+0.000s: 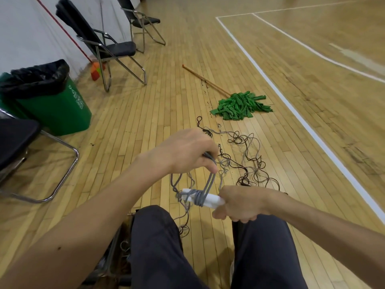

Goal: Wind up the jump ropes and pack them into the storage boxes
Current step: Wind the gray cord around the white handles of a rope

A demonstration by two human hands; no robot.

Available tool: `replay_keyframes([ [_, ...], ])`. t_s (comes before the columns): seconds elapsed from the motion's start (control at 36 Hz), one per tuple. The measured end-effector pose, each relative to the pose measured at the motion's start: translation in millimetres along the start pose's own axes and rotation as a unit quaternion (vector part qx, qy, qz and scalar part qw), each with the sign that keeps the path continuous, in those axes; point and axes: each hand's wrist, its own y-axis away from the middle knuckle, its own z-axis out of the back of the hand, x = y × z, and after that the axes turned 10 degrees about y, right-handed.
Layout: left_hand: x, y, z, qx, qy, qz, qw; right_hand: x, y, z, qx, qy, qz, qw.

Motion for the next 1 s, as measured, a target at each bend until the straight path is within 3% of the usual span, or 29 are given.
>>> replay_keyframes([
  [0.28,24.5,5.7,-5.2,0.018,0.246,0.098,0.964,10.6,25.6,-8.5,-0.02,0.051,0.056,0.997],
  [0.53,42.7,17.2,-20.8,0.002,0.465,0.093,0.88,15.0,47.1,-1.1,-0.041,-0.016,0.137,0.99],
  [0.75,40.9,23.6,-48.1,0.001,0.561,0.075,0.825,14.9,53.6,5.5,-0.052,-0.074,0.2,0.975],
  [0.86,66.3,21.0,-71.5,-0.011,0.577,0.123,0.807,15.2,53.7,11.4,-0.051,-0.143,0.222,0.963],
  [0.94,88.6,26.0,-87.8,-0.027,0.498,0.228,0.836,16.1,53.0,15.3,-0.05,-0.2,0.232,0.951],
  [1.0,72.5,29.8,-82.0,-0.026,0.486,0.219,0.845,15.8,52.5,17.6,-0.056,-0.229,0.229,0.944],
])
